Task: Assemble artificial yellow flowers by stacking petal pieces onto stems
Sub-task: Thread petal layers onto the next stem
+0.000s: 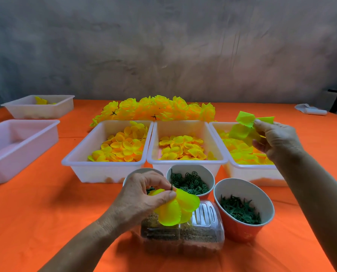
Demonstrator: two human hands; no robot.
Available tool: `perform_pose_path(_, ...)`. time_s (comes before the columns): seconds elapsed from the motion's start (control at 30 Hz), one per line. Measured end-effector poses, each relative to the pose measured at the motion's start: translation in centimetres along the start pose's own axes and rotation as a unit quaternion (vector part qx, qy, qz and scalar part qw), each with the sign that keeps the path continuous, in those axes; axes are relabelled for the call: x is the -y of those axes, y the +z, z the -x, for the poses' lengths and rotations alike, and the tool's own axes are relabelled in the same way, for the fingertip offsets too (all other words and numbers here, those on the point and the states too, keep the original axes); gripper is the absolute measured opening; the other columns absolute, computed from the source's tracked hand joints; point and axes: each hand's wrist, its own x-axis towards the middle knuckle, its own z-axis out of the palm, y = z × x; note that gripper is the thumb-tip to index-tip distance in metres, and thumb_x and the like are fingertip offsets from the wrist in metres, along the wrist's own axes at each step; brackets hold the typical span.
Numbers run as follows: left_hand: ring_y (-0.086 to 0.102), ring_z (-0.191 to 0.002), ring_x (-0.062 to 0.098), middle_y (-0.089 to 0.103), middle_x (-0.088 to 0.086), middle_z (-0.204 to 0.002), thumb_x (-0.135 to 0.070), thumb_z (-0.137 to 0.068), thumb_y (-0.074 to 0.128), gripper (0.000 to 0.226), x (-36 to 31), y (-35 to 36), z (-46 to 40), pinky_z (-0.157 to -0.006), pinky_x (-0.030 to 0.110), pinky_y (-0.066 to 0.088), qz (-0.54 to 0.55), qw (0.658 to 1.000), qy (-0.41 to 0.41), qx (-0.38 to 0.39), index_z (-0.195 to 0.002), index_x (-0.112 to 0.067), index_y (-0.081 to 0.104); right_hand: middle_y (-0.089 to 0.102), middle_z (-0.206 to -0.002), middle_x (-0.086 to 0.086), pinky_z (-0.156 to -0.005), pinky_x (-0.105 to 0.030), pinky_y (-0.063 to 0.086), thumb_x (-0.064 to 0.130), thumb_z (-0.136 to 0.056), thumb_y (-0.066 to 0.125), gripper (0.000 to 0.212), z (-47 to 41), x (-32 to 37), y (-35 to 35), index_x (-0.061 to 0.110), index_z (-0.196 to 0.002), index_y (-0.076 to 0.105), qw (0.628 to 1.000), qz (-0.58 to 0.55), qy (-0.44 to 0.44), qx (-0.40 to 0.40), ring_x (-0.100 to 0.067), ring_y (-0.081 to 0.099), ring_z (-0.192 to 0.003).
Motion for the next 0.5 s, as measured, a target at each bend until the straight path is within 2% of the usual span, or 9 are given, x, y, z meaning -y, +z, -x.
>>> perform_pose_path(0.2,0.065,-0.088,0.007,0.071,-0.002,-0.089,-0.016,-0.073,0.079,0.008,0.0,-0.3,0.1,-0.081,0.021,0.050,0.016,1.000,-0.026,0.006,-0.077,-0.023,0.077,0.064,-0.051,0.007,-0.038,-0.011,0.041,0.011,-0.087,0.061,0.016,4.8,0.0,3.2,0.016,-0.072,0.060,0.990,0.042,0.014,0.132,-0.004,0.060,-0.043)
perform_pose_path(0.3,0.064,-0.094,0.005,0.072,-0.006,-0.094,-0.029,-0.069,0.078,0.012,-0.2,-0.7,0.0,-0.085,0.021,0.049,0.020,0.998,-0.051,0.011,-0.081,-0.030,0.076,0.066,-0.053,0.006,-0.039,-0.011,0.042,0.006,-0.084,0.063,0.013,6.7,-0.1,4.8,0.015,-0.074,0.063,0.982,0.057,0.025,0.179,-0.005,0.062,-0.045)
perform_pose_path(0.37,0.065,-0.095,0.010,0.072,-0.005,-0.097,-0.043,-0.063,0.074,0.029,-0.4,-1.2,0.0,-0.085,0.024,0.050,0.029,0.997,-0.068,0.029,-0.088,-0.028,0.076,0.066,-0.053,0.006,-0.040,-0.012,0.042,0.004,-0.083,0.063,0.013,7.7,-0.1,5.7,0.015,-0.076,0.064,0.978,0.057,0.026,0.198,-0.005,0.062,-0.046)
perform_pose_path(0.43,0.067,-0.090,0.018,0.073,0.003,-0.093,-0.045,-0.066,0.071,0.035,-0.9,-1.9,-0.2,-0.080,0.028,0.053,0.071,0.994,-0.077,0.031,-0.091,-0.021,0.076,0.066,-0.054,0.007,-0.042,-0.012,0.043,0.004,-0.084,0.064,0.014,8.5,-0.1,6.4,0.016,-0.076,0.064,0.976,0.056,0.017,0.212,-0.003,0.062,-0.047)
perform_pose_path(0.5,0.067,-0.078,0.009,0.074,-0.001,-0.082,-0.041,-0.072,0.067,0.030,-1.5,-2.5,-0.8,-0.070,0.017,0.051,0.123,0.989,-0.077,-0.012,-0.085,-0.015,0.075,0.068,-0.057,0.010,-0.044,-0.012,0.045,0.006,-0.084,0.065,0.014,9.2,-0.2,7.0,0.018,-0.076,0.065,0.973,0.063,-0.008,0.222,-0.001,0.063,-0.051)
